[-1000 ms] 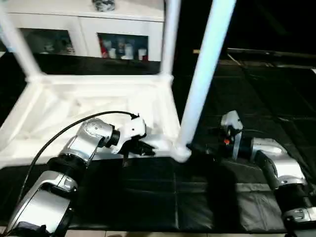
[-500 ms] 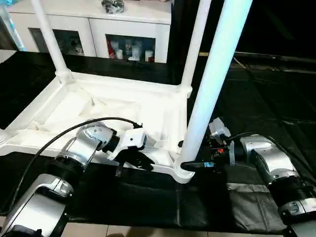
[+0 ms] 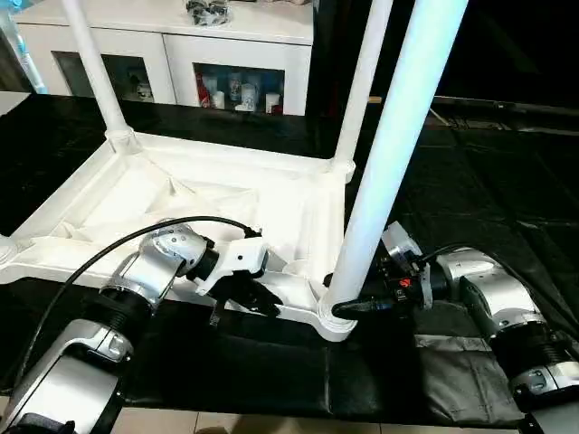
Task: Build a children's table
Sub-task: Rotate leg to tighten
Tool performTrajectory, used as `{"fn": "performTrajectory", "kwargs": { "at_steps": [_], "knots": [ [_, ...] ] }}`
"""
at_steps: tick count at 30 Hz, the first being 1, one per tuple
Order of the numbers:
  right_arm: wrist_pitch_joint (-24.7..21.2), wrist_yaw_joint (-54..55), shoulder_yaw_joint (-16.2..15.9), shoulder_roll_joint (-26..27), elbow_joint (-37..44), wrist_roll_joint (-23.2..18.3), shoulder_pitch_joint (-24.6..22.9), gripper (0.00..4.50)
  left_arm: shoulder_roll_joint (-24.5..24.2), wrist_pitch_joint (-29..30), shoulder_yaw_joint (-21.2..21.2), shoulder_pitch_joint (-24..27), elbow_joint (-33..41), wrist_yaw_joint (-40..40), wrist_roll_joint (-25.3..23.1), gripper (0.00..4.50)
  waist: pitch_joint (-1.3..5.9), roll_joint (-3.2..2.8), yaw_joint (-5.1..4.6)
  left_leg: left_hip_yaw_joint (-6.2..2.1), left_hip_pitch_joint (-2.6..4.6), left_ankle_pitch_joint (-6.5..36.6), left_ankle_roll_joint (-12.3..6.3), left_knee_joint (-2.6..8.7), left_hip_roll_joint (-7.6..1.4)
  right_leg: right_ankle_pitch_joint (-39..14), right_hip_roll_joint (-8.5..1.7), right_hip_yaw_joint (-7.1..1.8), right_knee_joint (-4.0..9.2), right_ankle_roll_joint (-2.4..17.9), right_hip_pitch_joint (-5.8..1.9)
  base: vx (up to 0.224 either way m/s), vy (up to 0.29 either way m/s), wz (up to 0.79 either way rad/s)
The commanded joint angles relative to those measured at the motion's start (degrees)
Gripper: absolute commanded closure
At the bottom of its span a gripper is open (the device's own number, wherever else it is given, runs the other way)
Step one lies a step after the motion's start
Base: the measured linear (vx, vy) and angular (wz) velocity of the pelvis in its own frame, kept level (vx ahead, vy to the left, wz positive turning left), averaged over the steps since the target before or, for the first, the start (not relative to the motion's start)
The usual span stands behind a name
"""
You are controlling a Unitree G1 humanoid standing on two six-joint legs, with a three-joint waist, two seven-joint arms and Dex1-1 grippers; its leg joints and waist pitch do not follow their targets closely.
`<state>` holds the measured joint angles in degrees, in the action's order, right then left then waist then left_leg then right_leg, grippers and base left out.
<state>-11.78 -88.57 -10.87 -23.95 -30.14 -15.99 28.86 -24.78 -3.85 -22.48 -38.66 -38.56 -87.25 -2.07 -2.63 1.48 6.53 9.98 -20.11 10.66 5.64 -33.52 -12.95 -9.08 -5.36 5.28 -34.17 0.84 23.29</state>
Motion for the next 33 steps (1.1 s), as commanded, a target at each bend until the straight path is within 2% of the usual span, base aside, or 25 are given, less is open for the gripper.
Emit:
{"fn": "performTrajectory", "kwargs": {
  "at_steps": [1,3,4,5,6,7,8,10,11,13,14,15,18,19,20,21,22,24,25,27,29,33],
  "knots": [
    [-3.4,1.9,2.1,0.4,1.9,-2.9,-1.1,2.27,1.5,2.3,-1.3,-0.9,-0.8,2.0,-1.6,4.50,3.53,-0.14,-0.31,0.59,0.30,12.2,-1.80,4.06,-0.69,-14.8,-2.60,-2.57,3.53,12.4,-2.99,0.000,0.000,0.00],
    [-4.5,5.1,2.9,1.3,3.0,-3.0,-2.0,2.32,2.5,4.3,-0.2,-1.3,-1.4,4.2,-1.1,4.50,3.38,-0.07,-0.14,0.57,0.46,13.5,-1.32,4.09,-0.60,-17.8,-2.75,-2.58,3.92,11.6,-2.88,0.000,0.000,0.00],
    [-5.3,10.6,3.7,2.9,4.7,-2.3,-3.4,2.32,3.8,6.3,1.2,-1.9,-2.1,7.9,-0.7,4.50,3.31,-0.04,-0.28,0.56,0.32,13.6,-1.13,4.19,-0.54,-18.7,-2.69,-2.62,4.02,11.1,-2.94,0.000,0.000,0.00],
    [-5.8,17.6,4.6,5.2,6.0,-0.9,-4.9,2.34,5.2,8.6,2.5,-2.4,-2.6,11.8,-0.6,4.50,3.21,-0.03,-0.44,0.33,0.56,14.6,-0.08,4.27,-0.43,-22.1,-2.83,-2.58,4.37,9.6,-2.64,0.000,0.000,0.00],
    [-5.8,17.6,4.6,5.2,6.0,-0.9,-4.9,2.34,5.2,8.6,2.5,-2.4,-2.6,11.8,-0.6,4.50,3.21,-0.03,-0.44,0.33,0.56,14.6,-0.08,4.27,-0.43,-22.1,-2.83,-2.58,4.37,9.6,-2.64,0.000,0.000,0.00],
    [-5.9,25.3,5.9,8.1,5.9,0.5,-6.0,2.36,6.4,9.8,3.4,-2.8,-3.0,16.0,-0.9,4.50,3.30,0.03,-0.70,0.09,0.35,15.3,0.28,4.37,-0.22,-24.8,-2.95,-2.35,4.63,8.4,-2.89,0.000,0.000,0.00],
    [-5.1,28.1,6.3,9.4,5.7,1.1,-6.3,2.38,6.9,10.3,3.9,-3.0,-3.3,18.0,-1.1,4.50,3.02,0.05,-1.09,0.01,0.34,16.2,0.76,4.54,-0.13,-27.8,-2.90,-2.24,5.09,7.0,-2.57,0.000,0.000,0.00],
    [-5.0,32.3,6.8,11.4,5.2,1.9,-6.7,2.41,8.0,11.8,4.5,-3.3,-3.5,20.7,-1.1,4.50,3.00,0.05,-1.93,-0.25,0.18,17.4,1.08,4.53,0.06,-31.4,-3.05,-1.95,5.67,5.4,-2.65,0.000,0.000,0.00],
    [-4.4,38.2,7.4,14.2,4.1,3.1,-6.8,2.43,9.7,13.7,5.8,-3.8,-3.9,25.0,-1.1,4.50,2.99,-0.28,-2.24,-0.42,-0.01,17.7,1.05,4.61,0.13,-32.5,-3.08,-1.88,5.93,4.7,-2.75,0.000,0.000,0.00],
    [-4.8,42.8,8.3,16.8,2.8,3.3,-6.4,2.46,11.3,15.8,6.6,-4.2,-3.9,27.6,-0.9,4.50,3.01,-0.17,-3.01,-0.42,0.40,19.0,0.89,4.41,0.31,-33.1,-2.89,-1.67,6.28,4.7,-2.20,0.000,0.000,0.00],
    [-4.7,46.0,8.8,18.5,1.5,3.7,-5.6,2.46,12.6,16.8,7.3,-4.8,-4.4,30.6,-0.9,4.50,3.02,-0.50,-3.10,-0.48,0.40,19.1,0.77,4.41,0.36,-33.0,-2.90,-1.66,6.24,4.8,-2.24,0.000,0.000,0.00],
    [-4.7,48.7,9.1,19.6,0.1,4.1,-4.6,2.46,13.5,17.4,7.8,-5.3,-4.8,32.5,-0.8,4.50,2.89,-0.60,-3.45,-0.51,0.28,19.6,0.45,4.44,0.39,-33.1,-2.77,-1.55,6.39,4.8,-2.21,0.000,0.000,0.00],
    [-4.6,60.2,10.8,23.5,-5.0,5.9,-0.4,2.48,17.2,18.7,10.4,-7.9,-7.6,41.7,-0.7,4.50,2.95,-0.73,-4.01,-0.49,0.48,20.3,0.64,4.26,0.52,-33.4,-2.67,-1.40,6.58,4.9,-1.91,0.000,0.000,0.00],
    [-5.6,63.3,12.0,25.1,-7.1,5.5,1.7,2.48,18.6,19.1,11.2,-9.2,-8.8,44.7,-0.7,4.50,3.23,-0.77,-4.32,-0.61,0.52,20.1,0.80,4.28,0.58,-31.8,-2.61,-1.37,6.45,5.3,-2.11,0.000,0.000,0.00],
    [-5.9,64.1,12.5,25.7,-7.5,5.3,2.2,2.48,19.0,19.3,11.5,-9.5,-9.0,45.4,-0.7,4.50,3.28,-0.95,-4.38,-0.66,0.40,19.8,0.66,4.40,0.48,-30.4,-2.61,-1.45,6.30,5.6,-2.24,0.000,0.000,0.00],
    [-6.1,64.5,12.7,26.0,-7.7,5.1,2.5,2.48,19.2,19.5,11.7,-9.6,-9.2,45.9,-0.6,4.50,3.24,-0.87,-4.40,-0.62,0.08,19.0,0.09,4.62,0.38,-27.7,-2.53,-1.46,6.23,6.2,-2.54,0.000,0.000,0.00],
    [-5.3,65.1,13.5,26.5,-8.4,4.6,3.2,2.48,19.6,19.7,11.5,-10.0,-9.2,45.9,-0.7,4.50,3.27,-1.06,-4.31,-0.56,0.12,18.8,-0.11,4.63,0.33,-26.4,-2.53,-1.55,6.15,6.7,-2.54,0.000,0.000,0.00],
    [-3.9,66.1,14.0,27.0,-8.9,4.7,3.7,2.48,20.0,19.8,11.3,-10.3,-9.1,45.9,-1.1,4.50,3.49,-0.95,-4.33,-0.37,-0.12,17.1,-0.49,4.67,0.20,-20.5,-2.43,-1.90,5.38,8.8,-2.81,0.000,0.000,0.00],
    [-3.2,66.3,13.8,27.1,-8.8,5.2,3.7,2.14,20.1,19.8,11.1,-10.4,-8.9,45.8,-1.4,4.50,3.48,-1.04,-4.26,-0.29,0.00,16.9,-0.55,4.66,0.17,-19.6,-2.43,-1.98,5.32,9.2,-2.71,0.000,0.000,0.00],
    [-2.6,66.4,14.9,27.9,-7.4,4.8,2.9,1.80,20.0,20.2,11.0,-10.4,-8.4,45.8,-1.9,4.50,3.61,-1.18,-4.13,-0.06,0.15,16.1,-0.98,4.52,0.21,-16.9,-2.45,-2.16,5.02,10.6,-2.83,0.000,0.000,0.00],
    [-2.5,66.4,15.5,28.1,-7.2,4.2,2.9,1.70,19.9,20.1,10.9,-10.4,-8.7,45.8,-2.0,4.50,3.69,-1.14,-4.08,0.04,0.02,15.0,-1.46,4.52,0.24,-15.6,-2.47,-2.22,4.90,11.0,-3.06,0.000,0.000,0.00],
    [-0.2,66.1,15.1,26.2,-7.4,5.6,2.1,1.34,18.2,17.7,9.6,-9.3,-9.2,43.8,-2.9,4.50,3.87,-1.17,-3.94,0.09,-0.28,11.1,-2.03,4.44,0.19,-12.4,-2.53,-2.22,4.51,11.5,-3.47,0.000,0.000,0.00]
  ]
}}
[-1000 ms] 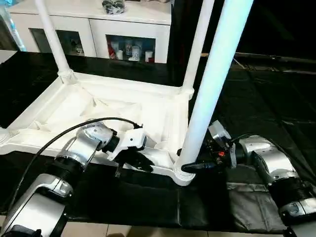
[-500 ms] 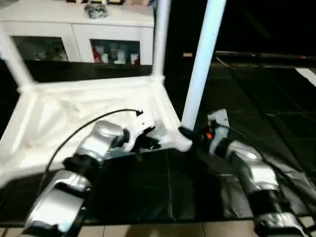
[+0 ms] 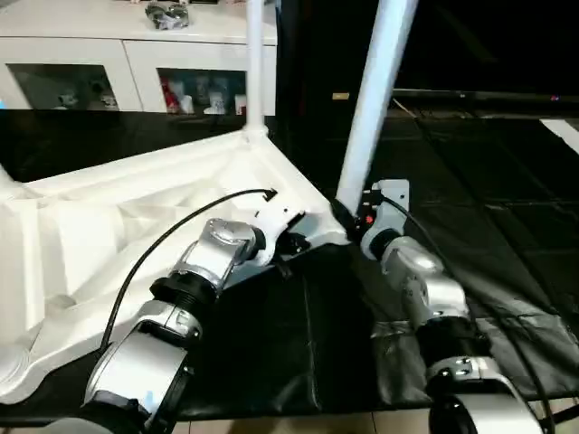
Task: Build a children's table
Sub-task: Rotate leg to tighten
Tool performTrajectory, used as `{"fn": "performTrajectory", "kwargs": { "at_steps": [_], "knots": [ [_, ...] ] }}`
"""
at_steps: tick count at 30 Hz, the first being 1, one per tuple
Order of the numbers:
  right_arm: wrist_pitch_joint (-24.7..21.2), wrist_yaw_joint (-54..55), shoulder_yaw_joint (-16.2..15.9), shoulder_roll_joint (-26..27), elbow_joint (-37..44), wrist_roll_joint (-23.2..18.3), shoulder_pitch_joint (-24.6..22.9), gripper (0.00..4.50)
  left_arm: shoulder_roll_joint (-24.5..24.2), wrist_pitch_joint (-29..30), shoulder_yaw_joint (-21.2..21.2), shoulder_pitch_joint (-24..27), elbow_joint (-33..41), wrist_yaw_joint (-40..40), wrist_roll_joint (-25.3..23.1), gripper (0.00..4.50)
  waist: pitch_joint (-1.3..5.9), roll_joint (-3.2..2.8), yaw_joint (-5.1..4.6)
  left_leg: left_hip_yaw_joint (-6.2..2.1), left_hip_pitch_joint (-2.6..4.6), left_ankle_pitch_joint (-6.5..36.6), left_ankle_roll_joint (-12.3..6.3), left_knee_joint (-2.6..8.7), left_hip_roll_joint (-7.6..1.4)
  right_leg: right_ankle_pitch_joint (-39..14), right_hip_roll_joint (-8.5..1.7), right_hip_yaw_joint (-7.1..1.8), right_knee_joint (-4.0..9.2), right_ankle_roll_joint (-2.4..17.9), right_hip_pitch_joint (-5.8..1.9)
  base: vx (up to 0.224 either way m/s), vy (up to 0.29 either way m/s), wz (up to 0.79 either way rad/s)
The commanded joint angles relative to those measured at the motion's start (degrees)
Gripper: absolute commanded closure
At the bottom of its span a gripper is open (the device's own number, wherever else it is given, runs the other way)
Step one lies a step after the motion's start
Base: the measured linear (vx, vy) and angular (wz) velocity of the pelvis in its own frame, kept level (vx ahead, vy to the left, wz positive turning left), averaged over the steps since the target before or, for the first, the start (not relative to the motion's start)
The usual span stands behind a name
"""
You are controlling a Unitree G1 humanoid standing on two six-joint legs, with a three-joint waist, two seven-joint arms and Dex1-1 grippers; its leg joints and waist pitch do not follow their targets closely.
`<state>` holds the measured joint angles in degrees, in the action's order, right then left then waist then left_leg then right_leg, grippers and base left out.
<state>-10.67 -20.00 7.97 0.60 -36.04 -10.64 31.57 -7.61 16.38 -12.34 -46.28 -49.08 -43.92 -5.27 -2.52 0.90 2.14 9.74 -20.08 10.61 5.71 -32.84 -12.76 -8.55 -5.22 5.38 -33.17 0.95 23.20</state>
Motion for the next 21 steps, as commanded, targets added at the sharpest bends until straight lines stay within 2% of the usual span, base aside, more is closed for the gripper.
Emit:
{"fn": "performTrajectory", "kwargs": {
  "at_steps": [1,2,4,6,7,9,10,11,13,15,17,21],
  "knots": [
    [-1.2,-3.0,-3.7,1.0,-1.1,0.1,-1.0,1.26,0.5,-3.0,-0.8,-1.4,1.4,-0.4,0.1,4.50,3.77,-0.58,0.40,0.29,-0.40,10.8,-2.16,3.76,0.01,-12.4,-2.63,-2.31,3.39,11.6,-3.46,0.000,0.000,0.00],
    [-0.7,-8.6,-4.5,-2.7,1.6,-0.2,-3.2,1.10,-1.9,-5.3,-1.9,0.0,2.1,-5.2,0.0,4.50,3.80,-0.60,0.55,0.28,-0.25,10.3,-2.55,3.75,0.04,-11.3,-2.55,-2.24,3.35,11.9,-3.57,0.000,0.000,0.00],
    [-0.8,-10.5,-4.9,-4.1,2.4,-0.1,-3.9,1.00,-2.6,-5.6,-2.1,0.4,2.4,-6.8,0.1,4.50,3.79,-0.57,0.53,0.48,-0.23,9.9,-3.23,3.60,0.00,-9.5,-2.48,-2.43,3.16,12.3,-3.56,0.000,0.000,0.00],
    [-0.1,-15.5,-5.3,-7.6,4.2,0.0,-5.4,0.80,-4.5,-7.8,-3.0,1.5,3.1,-11.0,0.1,4.50,3.91,-0.67,0.77,0.51,-0.21,8.9,-3.72,3.47,-0.09,-6.8,-2.58,-2.43,2.86,13.9,-3.75,0.000,0.000,0.00],
    [-0.1,-15.7,-5.3,-7.7,4.2,0.0,-5.4,0.68,-4.5,-7.8,-3.0,1.5,3.1,-11.0,0.1,4.50,3.82,-0.58,0.72,0.56,-0.36,9.1,-4.00,3.48,-0.05,-6.6,-2.58,-2.48,2.84,14.0,-3.80,0.000,0.000,0.00],
    [-0.5,-20.7,-4.2,-11.0,6.1,-1.9,-6.1,0.55,-6.3,-9.8,-3.8,2.1,2.7,-13.9,-0.3,4.50,3.76,-0.52,0.83,0.62,-0.10,9.9,-4.34,3.46,-0.09,-8.4,-2.62,-2.45,3.03,14.1,-3.74,0.000,0.000,0.00],
    [-1.0,-24.0,-4.2,-13.3,7.2,-2.7,-6.4,0.48,-7.3,-11.1,-4.4,2.4,2.4,-16.3,-0.3,4.50,3.66,-0.80,1.11,0.65,0.02,10.2,-4.38,3.46,-0.21,-9.0,-2.73,-2.56,3.09,14.2,-3.63,0.000,0.000,0.00],
    [-1.4,-25.7,-4.3,-14.4,7.6,-2.9,-6.5,0.48,-7.7,-11.6,-4.6,2.6,2.4,-17.6,-0.2,4.50,3.66,-0.67,1.40,0.70,0.10,10.2,-4.53,3.45,-0.22,-9.2,-2.64,-2.56,3.14,14.1,-3.69,0.000,0.000,0.00],
    [-1.6,-30.4,-5.6,-17.1,8.7,-3.2,-6.9,0.48,-8.5,-14.3,-5.6,3.6,3.1,-22.0,0.5,4.50,3.61,-0.68,1.72,0.71,0.16,10.5,-4.32,3.51,-0.33,-9.3,-2.69,-2.58,3.01,14.2,-3.59,0.000,0.000,0.00],
    [-1.7,-34.7,-6.8,-19.4,10.0,-3.6,-7.3,0.48,-9.0,-14.5,-6.0,4.2,3.5,-25.1,1.2,4.50,3.61,-0.67,1.93,0.73,0.12,10.7,-4.13,3.48,-0.32,-9.8,-2.61,-2.48,2.98,14.1,-3.66,0.000,0.000,0.00],
    [-1.2,-43.1,-8.9,-22.7,11.7,-5.2,-7.7,0.48,-10.1,-17.7,-7.7,4.5,3.2,-28.4,0.5,4.50,3.59,-0.55,2.42,0.87,0.14,10.7,-4.40,3.41,-0.56,-10.2,-2.60,-2.46,2.96,14.1,-3.59,0.000,0.000,0.00],
    [-2.1,-52.3,-11.5,-25.2,12.3,-6.2,-7.6,0.48,-11.3,-19.5,-9.0,5.2,4.0,-33.5,0.8,4.50,3.76,-0.39,3.35,0.90,0.23,9.8,-4.88,3.27,-0.77,-8.8,-2.73,-2.49,2.60,14.5,-3.49,0.000,0.000,0.00]
  ]
}}
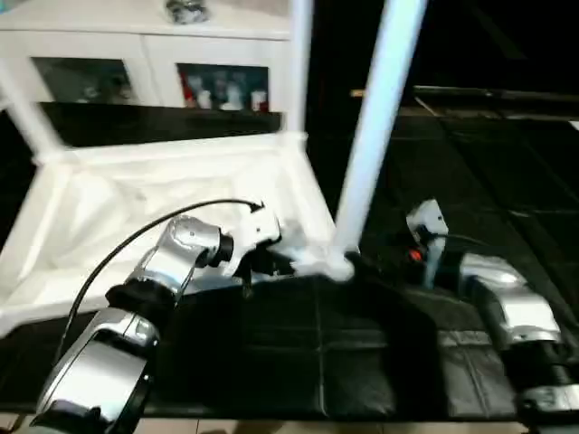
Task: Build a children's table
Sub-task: Rotate leg to tighten
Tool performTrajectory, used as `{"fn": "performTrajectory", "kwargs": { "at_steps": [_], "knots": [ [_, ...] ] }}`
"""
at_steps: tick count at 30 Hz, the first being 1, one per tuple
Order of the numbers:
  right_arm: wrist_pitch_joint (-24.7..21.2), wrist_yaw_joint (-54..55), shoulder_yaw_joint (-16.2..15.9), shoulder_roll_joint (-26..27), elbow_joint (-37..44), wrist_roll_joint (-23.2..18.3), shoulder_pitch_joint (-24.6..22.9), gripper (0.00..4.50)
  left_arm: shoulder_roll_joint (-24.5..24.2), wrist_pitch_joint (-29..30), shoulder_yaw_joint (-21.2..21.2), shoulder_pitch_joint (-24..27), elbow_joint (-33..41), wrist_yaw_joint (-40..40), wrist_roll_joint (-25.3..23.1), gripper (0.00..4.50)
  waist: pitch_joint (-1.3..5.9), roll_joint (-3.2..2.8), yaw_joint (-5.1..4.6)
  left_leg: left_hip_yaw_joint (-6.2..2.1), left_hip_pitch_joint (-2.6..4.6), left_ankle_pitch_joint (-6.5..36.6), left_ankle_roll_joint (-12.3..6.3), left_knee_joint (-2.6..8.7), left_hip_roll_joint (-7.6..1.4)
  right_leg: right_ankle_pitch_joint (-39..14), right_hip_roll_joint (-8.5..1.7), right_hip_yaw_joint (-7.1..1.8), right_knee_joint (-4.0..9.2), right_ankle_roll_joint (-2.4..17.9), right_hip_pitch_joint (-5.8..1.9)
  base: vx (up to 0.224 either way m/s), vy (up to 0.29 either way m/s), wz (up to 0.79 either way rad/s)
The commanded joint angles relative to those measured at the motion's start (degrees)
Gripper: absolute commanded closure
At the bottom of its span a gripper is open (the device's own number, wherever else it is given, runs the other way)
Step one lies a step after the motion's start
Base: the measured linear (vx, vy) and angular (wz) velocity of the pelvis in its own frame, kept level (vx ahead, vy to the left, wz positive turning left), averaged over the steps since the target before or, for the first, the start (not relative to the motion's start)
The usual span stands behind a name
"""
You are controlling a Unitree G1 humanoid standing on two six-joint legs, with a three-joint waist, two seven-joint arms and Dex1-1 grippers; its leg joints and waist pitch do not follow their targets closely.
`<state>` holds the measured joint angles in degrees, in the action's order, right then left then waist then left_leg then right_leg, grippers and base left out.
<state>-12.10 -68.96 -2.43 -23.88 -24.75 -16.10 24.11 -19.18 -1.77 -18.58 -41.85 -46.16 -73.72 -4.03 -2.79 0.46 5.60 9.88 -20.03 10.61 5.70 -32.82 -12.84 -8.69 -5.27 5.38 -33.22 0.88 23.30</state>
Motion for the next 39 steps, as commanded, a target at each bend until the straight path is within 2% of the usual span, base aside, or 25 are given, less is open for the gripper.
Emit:
{"fn": "performTrajectory", "kwargs": {
  "at_steps": [1,2,3,4,5,7,8,11,12,13,15,21,28,30,31,32,34,35,36,37,39],
  "knots": [
    [-0.8,-4.7,-1.7,-1.1,0.9,-0.7,0.0,0.48,0.1,-1.7,-2.9,0.8,1.1,-4.4,-0.4,4.50,3.97,-0.04,0.01,0.73,0.09,9.8,-4.94,3.24,-0.64,-8.7,-2.61,-2.42,2.57,14.8,-3.59,0.000,0.000,0.00],
    [-0.7,-8.0,-3.6,-2.0,0.2,0.1,0.3,0.48,-0.3,-2.3,-3.6,1.1,1.8,-6.5,-0.2,4.50,3.97,0.13,0.22,0.70,0.08,9.9,-4.80,3.25,-0.68,-9.4,-2.74,-2.40,2.57,14.8,-3.60,0.000,0.000,0.00],
    [-0.6,-8.7,-4.2,-2.2,0.0,0.4,0.4,0.64,-0.5,-2.4,-3.8,1.2,2.1,-7.1,-0.2,4.50,3.95,0.12,0.33,0.76,0.12,9.8,-4.61,3.25,-0.70,-9.6,-2.75,-2.49,2.60,14.6,-3.54,0.000,0.000,0.00],
    [-0.6,-9.3,-4.5,-2.4,-0.1,0.4,0.4,0.64,-0.6,-2.7,-3.9,1.2,2.1,-7.7,-0.2,4.50,3.94,0.52,0.33,0.81,0.10,9.8,-4.66,3.26,-0.73,-9.8,-2.77,-2.51,2.64,14.5,-3.52,0.000,0.000,0.00],
    [-0.5,-10.1,-4.8,-2.4,-0.7,0.5,0.7,0.82,-0.7,-3.1,-4.1,1.4,2.4,-8.8,0.0,4.50,3.91,0.33,0.63,0.76,0.23,10.0,-4.34,3.29,-0.79,-10.9,-2.85,-2.51,2.60,14.3,-3.35,0.000,0.000,0.00],
    [-0.2,-11.0,-5.3,-2.2,-1.8,0.7,1.5,0.85,-1.1,-3.1,-4.4,1.7,3.5,-10.7,0.5,4.50,3.90,0.37,0.72,0.79,0.24,10.3,-3.90,3.31,-0.78,-11.9,-2.88,-2.54,2.67,14.0,-3.30,0.000,0.000,0.00],
    [-0.1,-12.1,-5.8,-1.8,-3.0,0.7,2.4,1.07,-1.7,-2.9,-4.8,2.1,4.9,-13.0,1.1,4.50,3.91,0.35,0.79,0.78,0.34,10.4,-3.79,3.31,-0.82,-12.0,-2.92,-2.54,2.67,14.1,-3.21,0.000,0.000,0.00],
    [0.1,-13.7,-6.1,-1.3,-4.6,0.3,3.7,1.28,-2.4,-3.3,-5.3,2.4,6.0,-15.2,1.5,4.50,3.83,0.38,0.72,0.80,0.18,10.8,-3.47,3.28,-0.74,-12.4,-2.80,-2.54,2.62,13.9,-3.20,0.000,0.000,0.00],
    [0.1,-13.7,-6.1,-1.3,-4.6,0.3,3.7,1.28,-2.4,-3.3,-5.3,2.4,6.0,-15.2,1.5,4.50,3.83,0.38,0.72,0.80,0.18,10.8,-3.47,3.28,-0.74,-12.4,-2.80,-2.54,2.62,13.9,-3.20,0.000,0.000,0.00],
    [0.0,-14.0,-6.2,-1.3,-4.6,0.2,3.8,1.50,-2.6,-3.3,-5.4,2.4,6.3,-15.6,1.6,4.50,3.78,0.35,0.72,0.76,0.13,11.2,-3.29,3.32,-0.71,-13.6,-2.81,-2.51,2.73,13.4,-3.23,0.000,0.000,0.00],
    [-0.3,-15.1,-6.6,-1.3,-4.6,0.0,4.0,1.67,-2.7,-3.2,-5.5,2.5,6.7,-16.1,1.7,4.50,3.82,0.52,0.76,0.73,0.18,11.3,-3.02,3.32,-0.73,-15.1,-2.89,-2.51,2.86,12.7,-3.23,0.000,0.000,0.00],
    [-1.0,-17.8,-7.5,-1.7,-4.7,-0.7,4.2,2.20,-2.7,-3.0,-5.4,2.6,7.1,-16.8,1.8,4.50,3.82,0.51,0.74,0.64,0.07,11.0,-2.93,3.28,-0.73,-15.4,-2.85,-2.51,2.75,12.4,-3.16,0.000,0.000,0.00],
    [-2.6,-18.2,-6.8,-1.1,-3.6,-2.2,3.2,2.35,-1.5,-0.2,-4.0,2.3,6.6,-12.8,2.0,4.50,3.68,0.48,0.73,0.64,0.14,12.5,-2.47,3.27,-0.69,-17.7,-2.83,-2.56,2.99,11.9,-3.05,0.000,0.000,0.00],
    [-3.4,-15.2,-5.5,0.1,-2.7,-3.0,2.3,2.36,-0.3,1.1,-2.8,1.7,5.5,-9.1,1.9,4.50,3.63,0.58,0.83,0.70,0.31,12.6,-2.46,3.22,-0.65,-17.9,-2.73,-2.60,3.09,11.7,-2.90,0.000,0.000,0.00],
    [-2.9,-8.4,-3.2,2.7,-1.8,-3.2,0.8,2.36,1.6,3.4,-0.7,0.9,4.2,-3.5,2.4,4.50,3.61,0.48,0.69,0.70,0.17,12.8,-2.26,3.22,-0.67,-18.3,-2.80,-2.67,3.02,11.6,-2.85,0.000,0.000,0.00],
    [-3.2,-2.7,-2.0,4.7,-1.5,-2.6,0.2,2.37,2.6,4.8,0.2,0.5,3.8,-0.4,2.3,4.50,3.45,0.41,0.77,0.74,0.43,13.6,-1.81,3.23,-0.47,-20.5,-2.78,-2.59,3.49,10.8,-2.63,0.000,0.000,0.00],
    [-3.2,6.1,-1.1,7.8,-0.9,-0.4,-0.7,2.40,4.1,7.4,1.2,0.0,3.5,3.6,2.3,4.50,3.41,0.42,0.17,0.27,0.07,14.2,-0.48,3.47,-0.21,-24.3,-2.90,-2.37,3.64,9.0,-2.86,0.000,0.000,0.00],
    [-3.6,9.9,-0.8,9.4,-0.7,0.4,-0.9,2.41,4.8,8.4,1.7,-0.4,3.2,6.0,2.1,4.50,3.44,0.57,-0.31,0.12,-0.26,14.2,-0.04,3.64,0.02,-26.6,-2.84,-2.16,3.94,7.3,-3.10,0.000,0.000,0.00],
    [-3.6,10.4,-0.7,9.6,-0.7,0.6,-1.0,2.42,4.9,8.6,1.8,-0.4,3.2,6.3,2.1,4.50,3.26,0.54,-0.61,0.06,-0.30,14.5,0.20,3.75,0.02,-27.9,-2.84,-2.10,4.17,6.6,-3.04,0.000,0.000,0.00],
    [-4.1,15.6,-0.2,12.0,-0.6,1.5,-1.0,2.43,6.0,10.3,2.5,-0.8,2.9,9.2,2.0,4.50,3.37,0.22,-1.22,-0.15,-0.37,15.3,0.02,3.64,0.20,-30.4,-3.00,-1.89,4.67,5.5,-3.17,0.000,0.000,0.00],
    [-5.6,24.7,0.4,16.4,-1.0,3.4,-0.2,2.44,8.6,13.3,4.0,-2.0,1.8,15.4,1.9,4.50,3.43,0.22,-1.95,-0.19,-0.35,14.8,0.23,3.69,0.23,-28.8,-2.87,-1.96,4.67,5.9,-2.82,0.000,0.000,0.00]
  ]
}}
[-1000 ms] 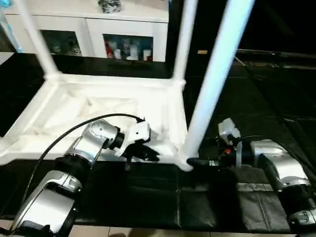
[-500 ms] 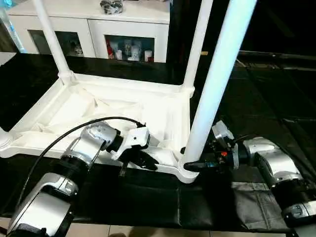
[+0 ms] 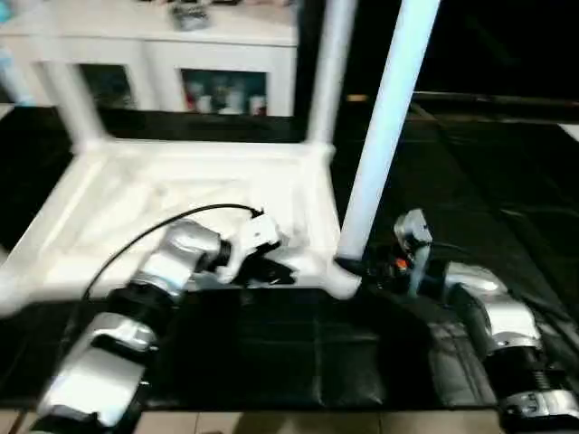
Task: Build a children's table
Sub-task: Rotate leg to tighten
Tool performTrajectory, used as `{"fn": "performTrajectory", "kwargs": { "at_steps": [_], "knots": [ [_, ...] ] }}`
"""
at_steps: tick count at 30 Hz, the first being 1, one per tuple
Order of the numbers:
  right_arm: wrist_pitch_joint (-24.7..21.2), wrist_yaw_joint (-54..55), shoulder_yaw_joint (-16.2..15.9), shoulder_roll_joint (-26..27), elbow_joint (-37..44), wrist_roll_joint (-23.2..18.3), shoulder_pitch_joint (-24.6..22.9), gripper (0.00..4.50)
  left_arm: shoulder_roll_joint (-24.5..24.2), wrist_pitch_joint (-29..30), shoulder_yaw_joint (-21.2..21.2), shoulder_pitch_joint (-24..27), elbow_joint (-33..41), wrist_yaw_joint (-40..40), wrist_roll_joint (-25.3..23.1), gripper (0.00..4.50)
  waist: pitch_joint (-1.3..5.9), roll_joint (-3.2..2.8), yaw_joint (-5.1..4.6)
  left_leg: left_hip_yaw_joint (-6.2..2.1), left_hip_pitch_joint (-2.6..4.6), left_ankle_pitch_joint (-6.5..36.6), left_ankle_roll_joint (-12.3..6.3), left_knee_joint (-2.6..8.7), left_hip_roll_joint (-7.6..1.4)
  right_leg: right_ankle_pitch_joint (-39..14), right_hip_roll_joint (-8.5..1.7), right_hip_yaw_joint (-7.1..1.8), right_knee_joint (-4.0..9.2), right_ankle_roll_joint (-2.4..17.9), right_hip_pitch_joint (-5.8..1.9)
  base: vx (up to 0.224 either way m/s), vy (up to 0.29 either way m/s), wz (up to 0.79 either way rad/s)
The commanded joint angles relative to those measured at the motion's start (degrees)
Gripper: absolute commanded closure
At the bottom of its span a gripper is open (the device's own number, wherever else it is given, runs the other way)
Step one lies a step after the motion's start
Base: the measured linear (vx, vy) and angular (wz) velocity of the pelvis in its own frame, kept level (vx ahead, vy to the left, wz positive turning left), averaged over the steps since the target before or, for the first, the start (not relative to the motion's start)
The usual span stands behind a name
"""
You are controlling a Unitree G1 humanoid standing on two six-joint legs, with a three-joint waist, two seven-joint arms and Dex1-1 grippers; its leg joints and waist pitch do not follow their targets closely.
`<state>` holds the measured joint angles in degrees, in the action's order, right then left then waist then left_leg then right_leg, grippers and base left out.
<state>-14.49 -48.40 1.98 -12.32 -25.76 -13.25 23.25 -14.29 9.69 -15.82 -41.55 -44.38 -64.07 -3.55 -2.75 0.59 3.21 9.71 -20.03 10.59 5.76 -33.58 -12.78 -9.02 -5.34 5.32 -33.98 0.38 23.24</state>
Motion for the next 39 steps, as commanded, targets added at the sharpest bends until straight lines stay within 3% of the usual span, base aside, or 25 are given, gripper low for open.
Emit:
{"fn": "performTrajectory", "kwargs": {
  "at_steps": [1,4,7,8,10,11,15,16,17,18,19,22,23,26,29,30,33,35,39],
  "knots": [
    [-3.8,8.3,-3.7,6.9,-0.7,1.3,1.3,2.45,5.0,3.2,2.0,-3.0,-0.5,8.7,1.4,4.50,3.27,0.25,0.06,0.11,-0.32,15.3,0.13,4.37,0.25,-28.8,-2.60,-1.92,5.52,6.3,-2.62,0.000,0.000,0.00],
    [-3.8,15.7,-3.1,10.5,-3.4,2.8,3.5,2.46,7.9,5.2,3.6,-4.5,-1.9,15.6,1.4,4.50,3.27,0.13,-0.54,0.18,0.00,16.0,-0.63,4.15,0.41,-29.7,-2.56,-1.89,5.83,6.6,-2.19,0.000,0.000,0.00],
    [-3.5,22.5,-3.1,12.8,-7.1,5.6,6.6,2.46,10.9,5.8,4.9,-6.3,-3.6,22.3,1.0,4.50,3.38,0.74,-0.86,0.16,0.10,15.9,-0.69,4.10,0.42,-29.4,-2.50,-1.80,5.80,6.6,-2.21,0.000,0.000,0.00],
    [-3.5,22.5,-3.1,12.8,-7.1,5.6,6.6,2.46,10.9,5.8,4.9,-6.3,-3.6,22.3,1.0,4.50,3.29,0.44,-0.84,0.17,0.07,15.8,-1.06,4.17,0.35,-28.2,-2.48,-1.92,5.74,7.1,-2.23,0.000,0.000,0.00],
    [-3.2,23.8,-3.7,13.2,-7.3,6.9,7.2,2.46,11.7,6.0,5.4,-7.0,-3.8,23.8,0.9,4.50,3.53,0.79,-0.81,0.24,-0.24,14.2,-1.93,4.19,0.28,-24.8,-2.49,-2.14,5.35,7.7,-2.55,0.000,0.000,0.00],
    [-2.9,23.5,-3.8,13.5,-6.7,6.7,7.3,1.83,11.5,5.9,5.4,-7.0,-3.4,24.1,0.7,4.50,3.45,0.58,-0.79,0.29,-0.32,13.6,-2.18,4.25,0.26,-23.2,-2.41,-2.21,5.16,8.2,-2.56,0.000,0.000,0.00],
    [-4.4,24.6,-2.4,14.4,-3.4,5.6,6.8,1.81,9.3,6.3,5.2,-6.3,-0.7,22.7,-0.2,4.50,3.61,0.25,-0.92,0.27,-0.72,12.0,-2.59,4.28,0.32,-19.4,-2.46,-2.32,4.67,9.0,-3.13,0.000,0.000,0.00],
    [-4.5,24.6,-2.5,14.3,-2.9,5.8,6.6,1.43,8.6,6.2,5.1,-6.0,-0.1,21.8,-0.3,4.50,3.76,0.31,-0.98,0.38,-0.53,11.3,-2.68,4.17,0.30,-17.7,-2.42,-2.42,4.54,9.6,-3.13,0.000,0.000,0.00],
    [-4.5,24.5,-2.6,14.1,-2.5,5.9,6.4,1.35,8.1,6.6,5.0,-5.8,0.4,21.2,-0.3,4.50,3.79,0.24,-0.99,0.37,-0.67,10.4,-2.82,4.19,0.27,-16.4,-2.42,-2.45,4.35,10.1,-3.24,0.000,0.000,0.00],
    [-4.7,24.3,-2.6,13.9,-1.8,5.8,6.0,1.33,7.3,6.3,4.7,-5.4,1.1,20.2,-0.4,4.50,3.88,-0.23,-0.96,0.32,-0.69,9.9,-2.81,4.15,0.29,-15.2,-2.42,-2.48,4.19,10.4,-3.33,0.000,0.000,0.00],
    [-4.5,24.1,-2.8,13.6,-1.5,5.7,5.7,1.26,6.7,5.9,4.4,-5.1,1.5,19.3,-0.3,4.50,4.07,0.07,-1.11,0.38,-0.91,8.7,-3.06,4.02,0.32,-13.0,-2.41,-2.48,3.98,10.7,-3.52,0.000,0.000,0.00],
    [-4.4,22.5,-3.6,12.3,0.1,5.6,4.6,0.90,5.2,5.4,3.8,-4.1,2.9,16.7,-0.1,4.50,4.37,-0.13,-1.15,0.40,-0.98,5.5,-3.87,3.68,0.25,-6.3,-2.23,-2.53,3.06,12.8,-3.50,0.000,0.000,0.00],
    [-3.7,19.3,-4.5,10.5,2.5,5.2,3.1,0.86,4.0,6.0,3.4,-3.1,4.6,14.1,0.4,4.50,4.56,-0.23,-0.94,0.46,-0.88,3.5,-5.01,3.44,0.07,-1.4,-2.18,-2.57,2.53,14.6,-3.61,0.000,0.000,0.00],
    [-3.9,17.5,-4.9,9.5,3.9,4.7,2.2,0.54,3.4,5.3,3.1,-2.5,5.3,12.7,0.5,4.50,4.58,-0.34,-0.84,0.70,-0.75,2.6,-6.57,3.16,0.11,2.9,-2.12,-2.67,2.14,16.5,-3.41,0.000,0.000,0.00],
    [-4.6,12.1,-5.3,5.7,7.1,3.8,0.2,0.34,1.6,4.0,2.5,-1.6,6.4,9.6,0.6,4.50,4.33,-0.09,-0.47,0.73,-0.70,4.6,-6.77,3.30,0.08,0.8,-2.07,-2.60,2.38,16.5,-3.49,0.000,0.000,0.00],
    [-4.7,8.9,-4.6,3.1,7.8,2.9,-0.4,0.10,0.3,2.4,1.9,-1.0,6.8,7.0,0.8,4.50,4.29,-0.26,-0.28,0.69,-0.70,5.9,-6.38,3.34,0.05,-1.2,-2.19,-2.61,2.51,16.2,-3.52,0.000,0.000,0.00],
    [-5.0,1.3,-3.0,-1.8,8.9,0.2,-0.8,0.01,-2.4,0.3,0.3,0.4,8.4,0.7,1.7,4.50,4.10,-0.03,0.10,0.84,-0.67,7.9,-5.55,3.35,-0.07,-4.1,-2.24,-2.77,2.80,15.4,-3.37,0.000,0.000,0.00],
    [-5.1,-3.1,-2.9,-4.3,9.4,-1.2,-0.7,0.01,-3.7,-0.9,-0.5,1.4,9.7,-3.2,2.7,4.50,4.04,-0.40,0.55,0.87,-0.31,9.3,-4.89,3.40,-0.22,-6.2,-2.33,-2.81,2.94,15.1,-3.08,0.000,0.000,0.00],
    [-4.6,-13.9,-5.6,-10.3,9.9,-1.9,-0.5,0.01,-6.6,-2.5,-1.8,2.7,11.5,-9.9,3.2,4.50,3.81,-0.29,1.29,0.90,-0.28,10.8,-3.91,3.45,-0.41,-9.8,-2.28,-2.74,3.19,13.9,-2.96,0.000,0.000,0.00]
  ]
}}
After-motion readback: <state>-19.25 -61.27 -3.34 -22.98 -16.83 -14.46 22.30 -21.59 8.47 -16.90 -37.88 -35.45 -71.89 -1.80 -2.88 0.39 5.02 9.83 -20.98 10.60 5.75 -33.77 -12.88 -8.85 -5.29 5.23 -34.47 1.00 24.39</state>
